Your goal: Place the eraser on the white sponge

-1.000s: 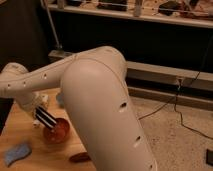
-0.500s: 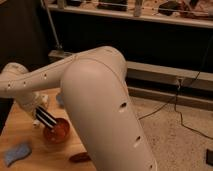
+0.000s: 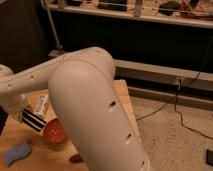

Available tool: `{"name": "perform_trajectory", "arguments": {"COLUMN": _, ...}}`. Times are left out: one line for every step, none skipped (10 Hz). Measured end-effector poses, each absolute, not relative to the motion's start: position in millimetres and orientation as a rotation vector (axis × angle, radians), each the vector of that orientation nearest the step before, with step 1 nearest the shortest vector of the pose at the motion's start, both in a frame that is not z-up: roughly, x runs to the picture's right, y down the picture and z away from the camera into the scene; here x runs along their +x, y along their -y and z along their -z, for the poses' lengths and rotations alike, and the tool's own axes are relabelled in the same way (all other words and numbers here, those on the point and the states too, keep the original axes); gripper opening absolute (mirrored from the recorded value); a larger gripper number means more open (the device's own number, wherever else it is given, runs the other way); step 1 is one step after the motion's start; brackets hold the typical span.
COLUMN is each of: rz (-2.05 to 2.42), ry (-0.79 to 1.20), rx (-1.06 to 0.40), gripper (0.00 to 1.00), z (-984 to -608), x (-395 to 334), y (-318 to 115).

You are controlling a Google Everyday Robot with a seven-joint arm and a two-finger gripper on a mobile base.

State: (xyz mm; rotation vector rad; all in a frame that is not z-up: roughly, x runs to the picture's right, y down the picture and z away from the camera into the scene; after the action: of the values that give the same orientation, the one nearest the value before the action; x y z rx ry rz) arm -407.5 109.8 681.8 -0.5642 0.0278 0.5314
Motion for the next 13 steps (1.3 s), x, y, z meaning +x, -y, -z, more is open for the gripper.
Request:
{"name": "perform_trajectory", "arguments": {"rz": -0.495, "ry": -0.003, "rx": -0.573, "gripper": 0.15, "z": -674.2, "x": -424.0, "y": -114.4}}
{"name": "perform_trajectory", "arguments": {"rz": -0.472, "ry": 0.009, "rx": -0.581, "gripper": 0.15, "z": -670.3, "x": -433.2, "y": -118.7}}
{"name": "perform_trajectory", "arguments": {"rz": -0.438, "ry": 0.017, "rx": -0.590, "gripper": 0.15, "z": -666.2, "x": -443.3, "y": -125.7}}
{"name": "perform_trajectory", "arguments": {"rz": -0.405, "ry": 0.020, "rx": -0.605, "gripper": 0.15, "z": -663.7, "x": -452.3, "y": -135.0}}
{"name": "perform_trajectory", "arguments": {"rz": -0.376, "ry": 0.023, "rx": -0.620, "gripper": 0.15, "z": -661.9, "x": -461.4, "y": -145.2}}
{"name": "perform_trajectory", "arguments": {"rz": -0.338, "ry": 0.029, "rx": -0.636, "gripper": 0.15, "z": -658.2, "x": -474.0, "y": -159.1}}
{"name": "perform_trajectory", "arguments": {"rz": -0.320, "ry": 0.034, "rx": -0.644, "gripper": 0.15, "z": -655.4, "x": -481.1, "y": -167.0}}
{"name": "perform_trajectory", "arguments": {"rz": -0.296, "ry": 0.038, "rx": -0.654, "gripper": 0.15, "z": -653.0, "x": -489.5, "y": -178.4}}
{"name": "perform_trajectory", "arguments": {"rz": -0.282, "ry": 0.037, "rx": -0.661, "gripper": 0.15, "z": -652.6, "x": -493.3, "y": -186.9}}
{"name": "perform_trajectory", "arguments": {"rz": -0.272, "ry": 0.038, "rx": -0.672, "gripper": 0.15, "z": -652.8, "x": -496.0, "y": -196.2}}
{"name": "perform_trajectory", "arguments": {"rz": -0.266, "ry": 0.033, "rx": -0.684, "gripper": 0.15, "z": -653.8, "x": -496.2, "y": -206.0}}
{"name": "perform_trajectory", "arguments": {"rz": -0.262, "ry": 0.029, "rx": -0.693, "gripper": 0.15, "z": -655.2, "x": -496.3, "y": -213.5}}
{"name": "perform_trajectory", "arguments": {"rz": -0.261, "ry": 0.025, "rx": -0.704, "gripper": 0.15, "z": -658.5, "x": -496.5, "y": -223.9}}
